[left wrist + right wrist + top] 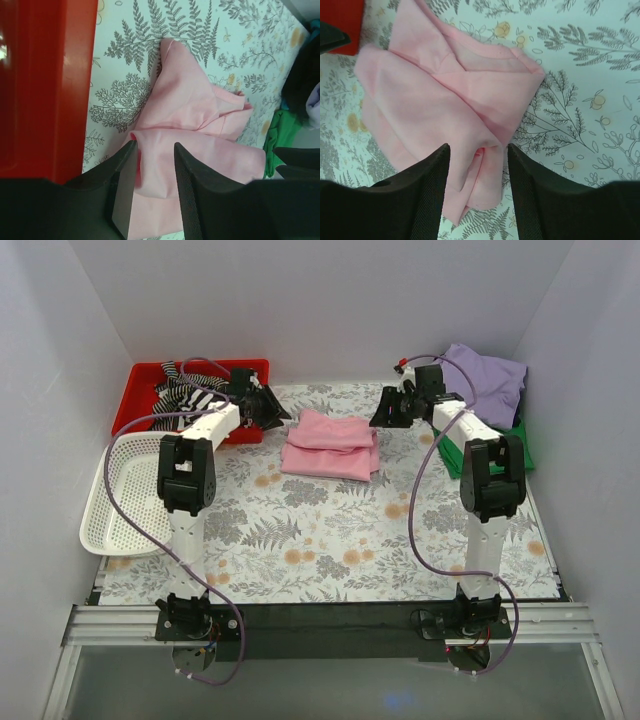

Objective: Fold and stack the t-shirts
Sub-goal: Fold the tshirt

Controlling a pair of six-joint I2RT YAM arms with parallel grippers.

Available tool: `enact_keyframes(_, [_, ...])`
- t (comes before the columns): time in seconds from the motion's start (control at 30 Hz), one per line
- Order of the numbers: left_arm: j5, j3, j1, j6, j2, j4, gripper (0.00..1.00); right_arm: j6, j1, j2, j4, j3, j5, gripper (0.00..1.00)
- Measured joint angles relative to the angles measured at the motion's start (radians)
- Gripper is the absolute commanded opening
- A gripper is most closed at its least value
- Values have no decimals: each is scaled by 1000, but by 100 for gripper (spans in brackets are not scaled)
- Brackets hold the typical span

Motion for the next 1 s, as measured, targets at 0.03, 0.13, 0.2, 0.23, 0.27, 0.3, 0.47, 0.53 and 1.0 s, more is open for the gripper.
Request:
enact_keyframes(0.03, [3,0,6,0,-5,8,35,-3,-3,-12,6,0,-3,56])
enact_keyframes(0.13, [43,-9,14,5,-25,38,35,-8,-8,-64,27,-15,-26,56])
enact_keyframes(0.2, [88,-29,12,13,-47,54,35,-9,-2,-107,45,-33,-58,56])
enact_keyframes(0.23, [108,-49,8,19,-64,62,35,-9,4,-126,50,-43,-78,56])
enact_keyframes(0.27, [127,-77,3,29,-87,64,35,-10,12,-142,53,-53,-95,56])
enact_keyframes(0.3, [146,-105,-3,36,-110,63,35,-11,23,-155,58,-65,-109,56])
enact_keyframes(0.47, [228,-209,-40,68,-180,74,34,-14,101,-171,63,-131,-158,55])
enact_keyframes(0.53, [251,-240,-55,77,-182,77,34,-14,135,-168,55,-156,-163,55])
enact_keyframes(1.0, [286,-166,-61,103,-50,44,33,-11,180,-24,47,-142,-159,55])
